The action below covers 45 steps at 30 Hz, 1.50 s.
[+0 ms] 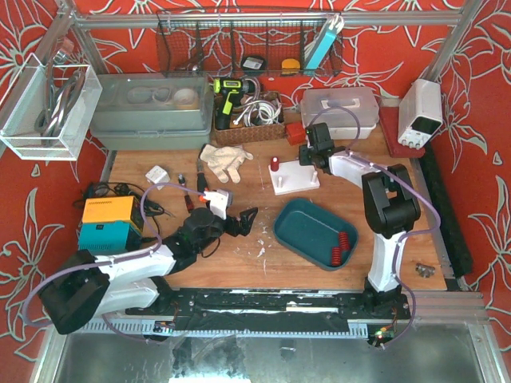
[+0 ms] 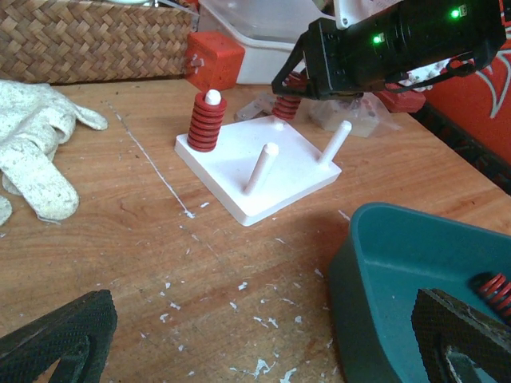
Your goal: Install the large spring
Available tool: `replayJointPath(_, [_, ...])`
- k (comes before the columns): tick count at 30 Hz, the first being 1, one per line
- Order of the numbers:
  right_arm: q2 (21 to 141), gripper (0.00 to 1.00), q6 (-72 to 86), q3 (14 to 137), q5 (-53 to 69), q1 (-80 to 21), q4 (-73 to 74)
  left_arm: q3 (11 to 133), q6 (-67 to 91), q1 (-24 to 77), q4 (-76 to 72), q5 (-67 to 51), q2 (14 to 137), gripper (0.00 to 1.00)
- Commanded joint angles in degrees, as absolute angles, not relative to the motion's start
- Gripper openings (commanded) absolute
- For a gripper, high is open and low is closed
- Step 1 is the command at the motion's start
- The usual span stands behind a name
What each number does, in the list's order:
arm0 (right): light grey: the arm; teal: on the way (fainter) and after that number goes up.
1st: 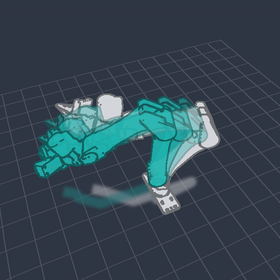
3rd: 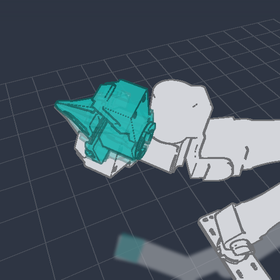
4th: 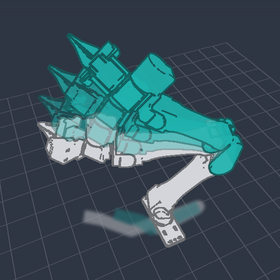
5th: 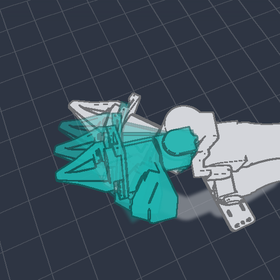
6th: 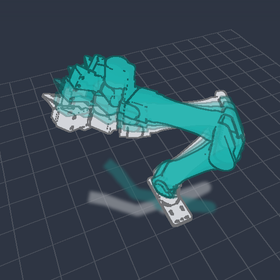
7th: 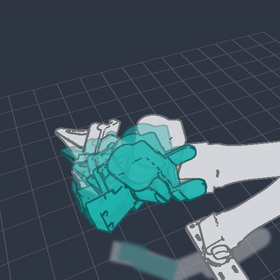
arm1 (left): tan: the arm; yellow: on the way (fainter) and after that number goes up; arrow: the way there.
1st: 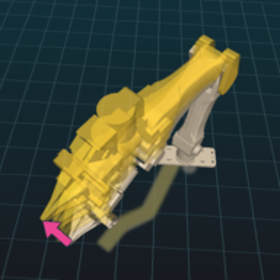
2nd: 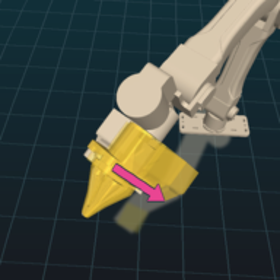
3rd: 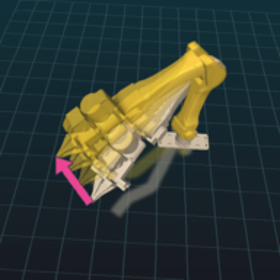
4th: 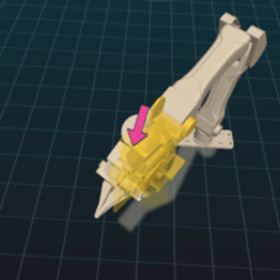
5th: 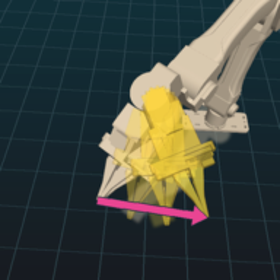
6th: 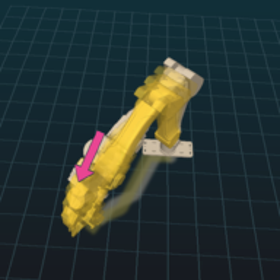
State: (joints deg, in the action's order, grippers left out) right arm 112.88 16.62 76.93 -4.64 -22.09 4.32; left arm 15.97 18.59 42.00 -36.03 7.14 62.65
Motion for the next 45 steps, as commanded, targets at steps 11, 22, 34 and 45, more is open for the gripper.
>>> replayJointPath(11, [104.7, 0.63, 16.7, 79.9, -5.1, -21.7, 18.5, 17.4, 18.3, 41.8, -35.7, 11.0, 63.4, 1.00])
replayJointPath(22, [85.5, 0.61, 22.2, 67.4, 5.6, -22.8, 34.4, 16.2, 20.3, 41.9, -35.4, 11.7, 61.9, 1.00])
replayJointPath(34, [69.8, 0.52, 21.1, 56.6, -5.6, -28.9, 50.9, 13.7, 19.4, 41.9, -41.0, 4.9, 59.3, 1.00])
replayJointPath(45, [74.2, 0.46, 25.1, 55.3, -12.7, -34.6, 57.1, 13.8, 20.2, 41.8, -39.8, 6.2, 58.8, 1.00])
